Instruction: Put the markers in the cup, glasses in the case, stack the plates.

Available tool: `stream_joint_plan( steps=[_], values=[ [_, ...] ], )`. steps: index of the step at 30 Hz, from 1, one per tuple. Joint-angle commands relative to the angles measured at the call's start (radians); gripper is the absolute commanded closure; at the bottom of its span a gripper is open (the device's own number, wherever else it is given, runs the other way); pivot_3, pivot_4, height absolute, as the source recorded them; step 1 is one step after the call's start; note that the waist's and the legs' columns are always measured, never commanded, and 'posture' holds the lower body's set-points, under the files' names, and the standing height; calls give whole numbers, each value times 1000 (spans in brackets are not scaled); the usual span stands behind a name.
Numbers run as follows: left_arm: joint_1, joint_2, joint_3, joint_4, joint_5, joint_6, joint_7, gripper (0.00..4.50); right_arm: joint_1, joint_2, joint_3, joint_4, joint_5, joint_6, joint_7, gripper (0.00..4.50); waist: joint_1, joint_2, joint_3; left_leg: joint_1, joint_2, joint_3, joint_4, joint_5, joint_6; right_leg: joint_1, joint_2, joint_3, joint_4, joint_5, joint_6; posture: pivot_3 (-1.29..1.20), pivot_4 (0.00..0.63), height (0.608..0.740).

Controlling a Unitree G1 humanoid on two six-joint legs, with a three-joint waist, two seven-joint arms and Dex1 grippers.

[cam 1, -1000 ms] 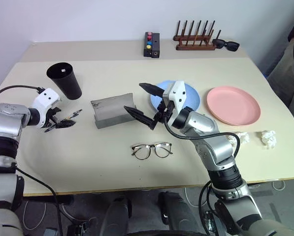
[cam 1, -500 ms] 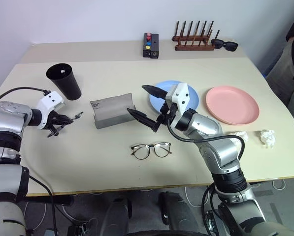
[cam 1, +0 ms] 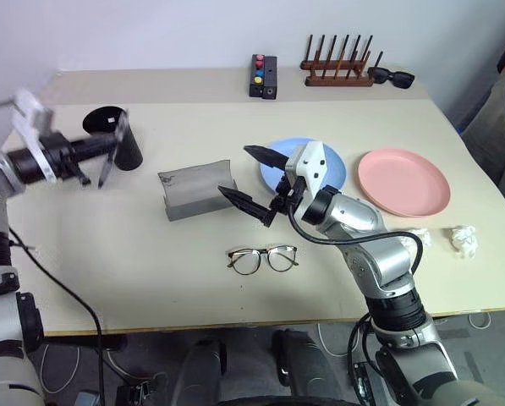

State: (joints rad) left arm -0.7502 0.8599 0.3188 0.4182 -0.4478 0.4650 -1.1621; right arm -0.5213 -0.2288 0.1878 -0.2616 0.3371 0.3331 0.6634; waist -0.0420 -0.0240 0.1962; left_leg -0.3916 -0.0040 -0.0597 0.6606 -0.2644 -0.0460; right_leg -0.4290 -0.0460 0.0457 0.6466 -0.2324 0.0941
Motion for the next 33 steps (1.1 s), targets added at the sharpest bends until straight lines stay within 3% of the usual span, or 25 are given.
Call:
stream_joint_plan(
  steps=[1, 5, 9, 13, 20, 33],
  values=[
    [-15, -34, 49, -70, -41, 7, 98, 4482, -37, 10, 8, -22, -11, -45, 9, 0, -2, 0, 0, 1, -1, 0, 0, 0, 0, 0, 1, 0, 0, 0, 0, 0, 150, 735],
    [-151, -180, 71, 45, 81, -335, 417, 4482, -55, 40, 39, 1, -24, -75, 14, 0, 9, -1, 0, 1, 0, -1, 1, 0, 0, 1, 3, -1, 1, 0, 0, 0, 150, 735],
    [-222, -224, 76, 255, 195, -665, 628, 4482, -61, 76, 52, -1, -15, -78, 5, 0, -1, -1, 0, 0, -1, 0, 1, 0, 0, 0, 2, -1, 0, 1, 0, 0, 150, 735],
    [-259, -240, 50, 468, 256, -840, 735, 4482, -59, 92, 62, 1, -21, -82, 1, 0, 0, -1, 0, 0, -2, 1, 0, 0, 0, -1, 0, 0, 0, 1, 0, 0, 150, 735],
    [-285, -248, 49, 661, 274, -970, 803, 4482, -45, 91, 56, -7, -25, -77, -12, 0, 1, -2, -1, -1, -2, 0, 1, 0, 0, -1, 1, -1, 0, 1, 0, 0, 150, 735],
    [-289, -276, 39, 733, 277, -1022, 804, 4482, -52, 100, 59, -9, -21, -81, -25, 0, -2, -2, -1, 0, -2, 0, 0, 0, 0, 0, 1, -1, 0, 1, 0, 0, 150, 735]
  ],
)
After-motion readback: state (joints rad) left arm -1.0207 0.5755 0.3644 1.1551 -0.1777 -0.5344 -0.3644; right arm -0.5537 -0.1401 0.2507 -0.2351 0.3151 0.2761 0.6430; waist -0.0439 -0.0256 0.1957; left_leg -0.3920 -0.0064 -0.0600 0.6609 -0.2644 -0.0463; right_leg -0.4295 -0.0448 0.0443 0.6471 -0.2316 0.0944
